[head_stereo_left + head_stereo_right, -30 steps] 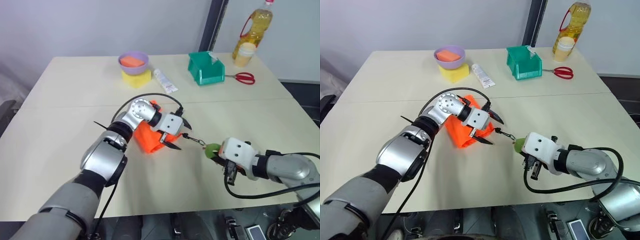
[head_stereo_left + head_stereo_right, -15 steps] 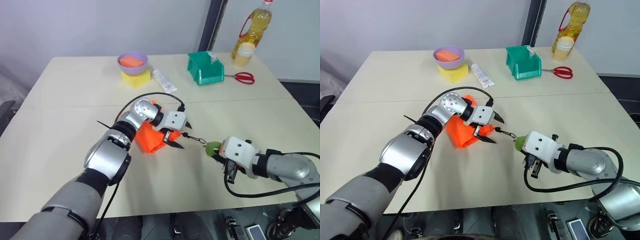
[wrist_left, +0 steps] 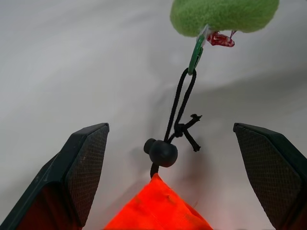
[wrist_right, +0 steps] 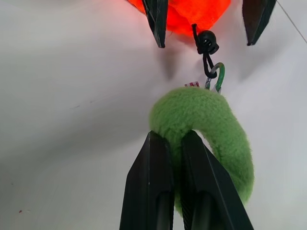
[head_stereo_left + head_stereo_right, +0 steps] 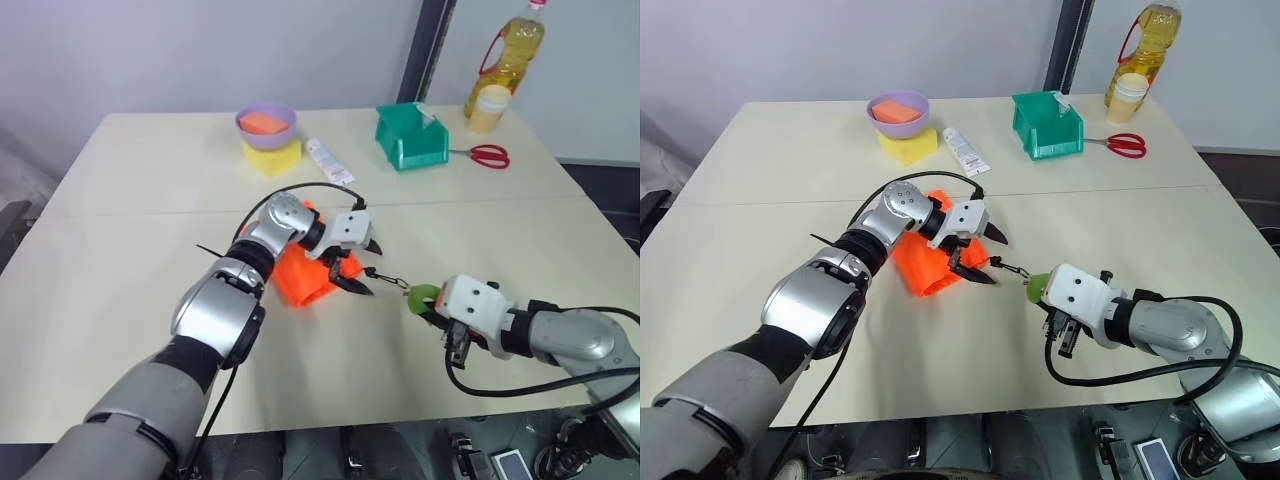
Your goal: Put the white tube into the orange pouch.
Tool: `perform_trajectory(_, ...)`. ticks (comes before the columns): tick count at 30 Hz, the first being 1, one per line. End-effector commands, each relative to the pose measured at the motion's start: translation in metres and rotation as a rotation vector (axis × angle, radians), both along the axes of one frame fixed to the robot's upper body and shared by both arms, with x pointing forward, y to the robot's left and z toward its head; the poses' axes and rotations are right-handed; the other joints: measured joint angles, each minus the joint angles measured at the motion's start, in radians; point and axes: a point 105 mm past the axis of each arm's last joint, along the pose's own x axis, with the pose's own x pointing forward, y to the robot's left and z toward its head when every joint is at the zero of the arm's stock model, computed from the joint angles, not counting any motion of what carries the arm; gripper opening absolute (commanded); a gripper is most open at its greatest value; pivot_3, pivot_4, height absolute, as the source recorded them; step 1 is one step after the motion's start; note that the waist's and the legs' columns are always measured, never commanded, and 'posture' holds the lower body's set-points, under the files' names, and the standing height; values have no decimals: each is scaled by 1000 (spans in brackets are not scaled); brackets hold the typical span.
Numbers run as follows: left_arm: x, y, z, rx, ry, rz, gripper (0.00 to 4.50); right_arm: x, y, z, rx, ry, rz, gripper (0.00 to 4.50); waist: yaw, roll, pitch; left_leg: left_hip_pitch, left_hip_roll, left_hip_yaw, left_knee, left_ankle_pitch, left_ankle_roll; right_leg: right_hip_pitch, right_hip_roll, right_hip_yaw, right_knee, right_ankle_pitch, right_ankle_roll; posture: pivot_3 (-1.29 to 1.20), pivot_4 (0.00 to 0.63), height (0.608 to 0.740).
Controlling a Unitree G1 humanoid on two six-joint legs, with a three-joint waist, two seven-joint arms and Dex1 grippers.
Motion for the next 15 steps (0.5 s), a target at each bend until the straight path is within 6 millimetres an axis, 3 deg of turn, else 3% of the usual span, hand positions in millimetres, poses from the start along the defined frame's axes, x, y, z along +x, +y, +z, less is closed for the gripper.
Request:
perform_trajectory(1, 2, -2, 10, 7, -11, -5, 4440, -2, 8, 10, 11, -52, 31, 0, 0, 0, 0, 0, 0, 0, 0, 0, 0, 0, 0, 0, 0, 0, 0, 0, 150, 731)
perform_trajectory(15, 0, 0, 0, 78, -2, -17, 4440, -10, 17, 13, 36, -33, 74, 0, 0, 0, 0, 0, 0, 0, 0, 0, 0, 0, 0, 0, 0, 0, 0, 0, 150, 731)
